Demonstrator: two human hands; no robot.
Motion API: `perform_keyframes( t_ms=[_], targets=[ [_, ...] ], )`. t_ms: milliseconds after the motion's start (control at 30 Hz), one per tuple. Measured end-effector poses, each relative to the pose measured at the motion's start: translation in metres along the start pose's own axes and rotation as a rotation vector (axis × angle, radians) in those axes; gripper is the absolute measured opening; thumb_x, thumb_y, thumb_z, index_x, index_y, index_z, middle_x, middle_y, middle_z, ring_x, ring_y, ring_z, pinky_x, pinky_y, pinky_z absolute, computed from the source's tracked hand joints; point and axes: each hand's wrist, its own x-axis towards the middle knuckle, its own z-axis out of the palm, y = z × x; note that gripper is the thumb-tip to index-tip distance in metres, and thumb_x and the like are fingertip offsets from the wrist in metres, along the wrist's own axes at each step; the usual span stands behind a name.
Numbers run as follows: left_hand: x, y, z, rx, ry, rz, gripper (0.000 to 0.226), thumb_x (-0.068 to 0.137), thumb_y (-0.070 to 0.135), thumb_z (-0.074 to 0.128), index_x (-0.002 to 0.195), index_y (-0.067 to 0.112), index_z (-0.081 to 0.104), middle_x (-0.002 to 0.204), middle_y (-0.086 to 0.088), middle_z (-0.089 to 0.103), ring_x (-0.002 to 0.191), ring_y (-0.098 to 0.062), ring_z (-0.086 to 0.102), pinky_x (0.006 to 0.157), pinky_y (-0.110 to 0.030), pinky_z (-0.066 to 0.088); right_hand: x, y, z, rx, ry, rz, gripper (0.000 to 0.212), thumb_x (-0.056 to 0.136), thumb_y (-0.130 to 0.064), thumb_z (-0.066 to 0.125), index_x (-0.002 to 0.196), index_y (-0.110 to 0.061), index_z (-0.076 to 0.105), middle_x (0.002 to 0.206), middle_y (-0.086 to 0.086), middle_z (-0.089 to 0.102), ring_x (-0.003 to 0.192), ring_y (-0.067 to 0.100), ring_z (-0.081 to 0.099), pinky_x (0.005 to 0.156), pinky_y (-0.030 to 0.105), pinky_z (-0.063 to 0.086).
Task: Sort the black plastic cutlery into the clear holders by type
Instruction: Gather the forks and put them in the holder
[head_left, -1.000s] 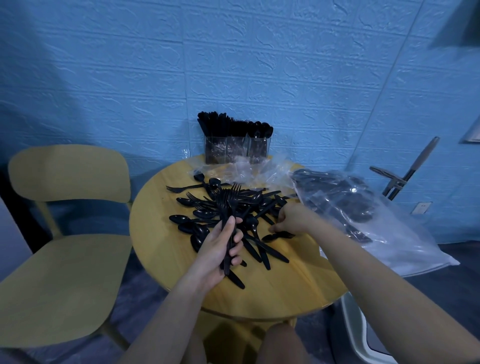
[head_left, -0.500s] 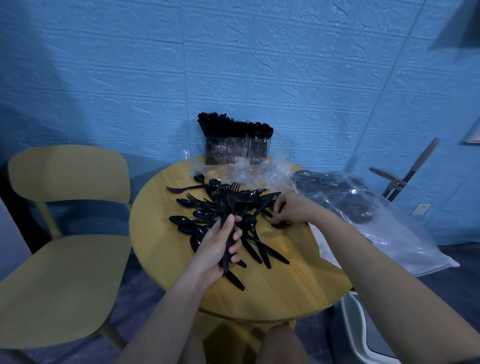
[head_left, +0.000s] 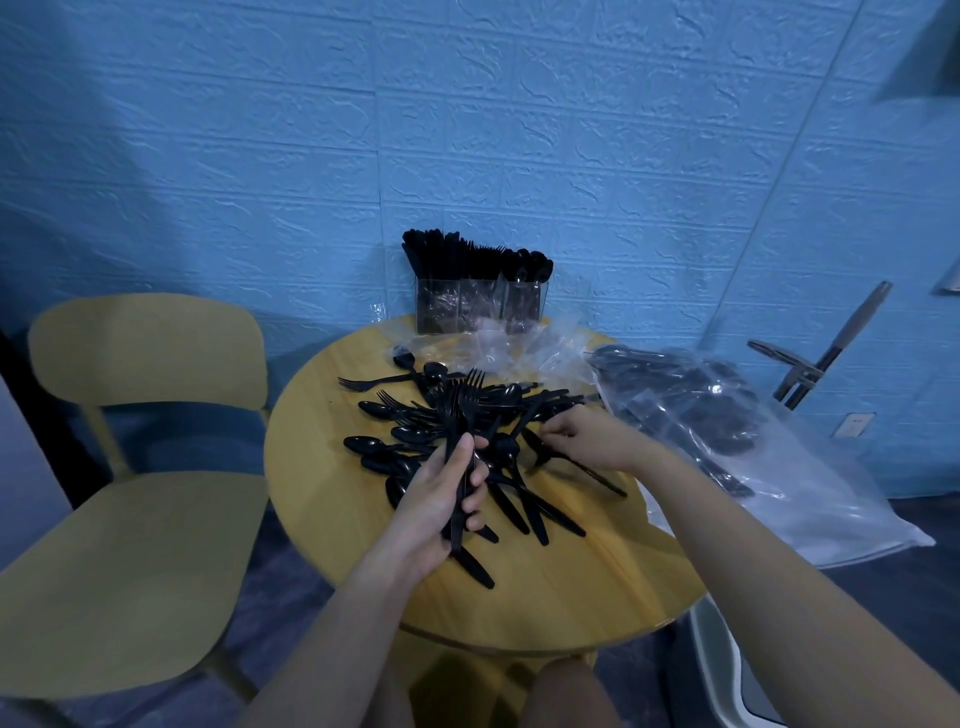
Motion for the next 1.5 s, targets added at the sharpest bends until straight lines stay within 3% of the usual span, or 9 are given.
perform_keyframes(
  t_ms=[133, 367, 567, 767, 900, 1100, 1267, 1367, 1500],
  targets=[
    [0.002, 0.0, 0.002, 0.007, -0.004, 0.005, 0.033, 0.088, 0.037, 0.05, 0.108, 0.01, 0.053, 0.063, 0.004, 0.042, 0.046, -0.007, 0.034, 0.038, -0.018, 0.033, -0.002, 0.002, 0.003, -0.154, 0.059, -0.017, 0.041, 0.093, -0.003, 0.042, 0.125, -0.02, 0.061, 0.115, 0.002, 0.066, 0.102, 0.02, 0.061, 0.087, 0.035, 0.05],
    [0.003, 0.001, 0.002, 0.0, 0.002, 0.0, 0.031, 0.083, 0.04, 0.054, 0.096, 0.012, 0.049, 0.064, 0.003, 0.043, 0.047, -0.007, 0.035, 0.039, -0.019, 0.034, 0.001, -0.001, 0.003, -0.42, 0.373, -0.14, 0.028, 0.099, -0.028, 0.047, 0.12, -0.024, 0.065, 0.112, 0.0, 0.066, 0.105, 0.022, 0.06, 0.08, 0.034, 0.05],
    [0.005, 0.006, -0.001, 0.022, 0.02, 0.016, 0.025, 0.091, 0.038, 0.05, 0.092, 0.013, 0.048, 0.064, 0.004, 0.046, 0.049, -0.008, 0.039, 0.041, -0.02, 0.037, 0.003, -0.016, -0.003, -0.081, 0.619, -0.078, 0.018, 0.091, -0.021, 0.061, 0.102, -0.012, 0.072, 0.094, 0.003, 0.065, 0.093, 0.021, 0.06, 0.076, 0.033, 0.05],
    [0.019, 0.017, 0.006, 0.011, 0.1, 0.06, 0.021, 0.098, 0.027, 0.046, 0.103, 0.008, 0.055, 0.087, -0.005, 0.067, 0.075, -0.014, 0.067, 0.062, -0.027, 0.057, -0.002, -0.065, -0.015, 0.631, 0.388, -0.035, 0.015, 0.084, -0.017, 0.071, 0.095, -0.007, 0.066, 0.065, 0.001, 0.066, 0.045, 0.005, 0.056, 0.052, 0.021, 0.05],
    [0.026, 0.024, 0.011, 0.094, 0.064, 0.09, 0.033, 0.1, 0.029, 0.041, 0.122, 0.008, 0.054, 0.107, -0.011, 0.069, 0.094, -0.019, 0.069, 0.079, -0.03, 0.057, 0.0, -0.081, -0.022, 0.794, 0.285, -0.045, 0.017, 0.081, -0.014, 0.073, 0.091, -0.005, 0.061, 0.056, 0.003, 0.062, 0.042, 0.007, 0.056, 0.047, 0.019, 0.049],
    [0.032, 0.024, 0.013, 0.125, 0.038, 0.044, 0.041, 0.099, 0.036, 0.04, 0.129, 0.009, 0.047, 0.073, -0.001, 0.051, 0.048, -0.006, 0.042, 0.044, -0.02, 0.043, 0.013, -0.081, -0.017, 0.582, 0.336, 0.002, 0.025, 0.077, -0.039, 0.075, 0.078, -0.019, 0.059, 0.069, -0.006, 0.059, 0.062, 0.004, 0.053, 0.059, 0.02, 0.042],
    [0.039, 0.034, 0.016, 0.051, -0.122, -0.016, 0.043, 0.085, 0.051, 0.045, 0.102, 0.011, 0.048, 0.059, 0.006, 0.037, 0.042, -0.002, 0.028, 0.034, -0.013, 0.026, 0.015, -0.071, -0.027, 0.659, 0.28, -0.016, 0.032, 0.086, -0.046, 0.062, 0.089, -0.014, 0.056, 0.067, -0.003, 0.054, 0.053, 0.007, 0.048, 0.046, 0.015, 0.038],
    [0.05, 0.048, 0.022, 0.14, -0.239, -0.058, 0.028, 0.091, 0.04, 0.047, 0.089, 0.012, 0.043, 0.056, 0.007, 0.037, 0.04, -0.001, 0.027, 0.033, -0.012, 0.025, 0.022, -0.066, -0.039, 0.868, 0.164, -0.055, 0.035, 0.086, -0.045, 0.06, 0.099, -0.014, 0.053, 0.066, -0.004, 0.056, 0.05, 0.006, 0.047, 0.042, 0.013, 0.035],
    [0.079, 0.066, 0.027, 0.304, -0.338, -0.105, 0.011, 0.098, 0.02, 0.049, 0.093, 0.01, 0.051, 0.056, 0.005, 0.034, 0.038, -0.001, 0.027, 0.034, -0.013, 0.025, 0.038, -0.058, -0.061, 0.89, 0.143, -0.087, 0.033, 0.083, -0.041, 0.067, 0.084, -0.009, 0.058, 0.053, 0.0, 0.052, 0.043, 0.009, 0.038, 0.038, 0.018, 0.025]
  ],
)
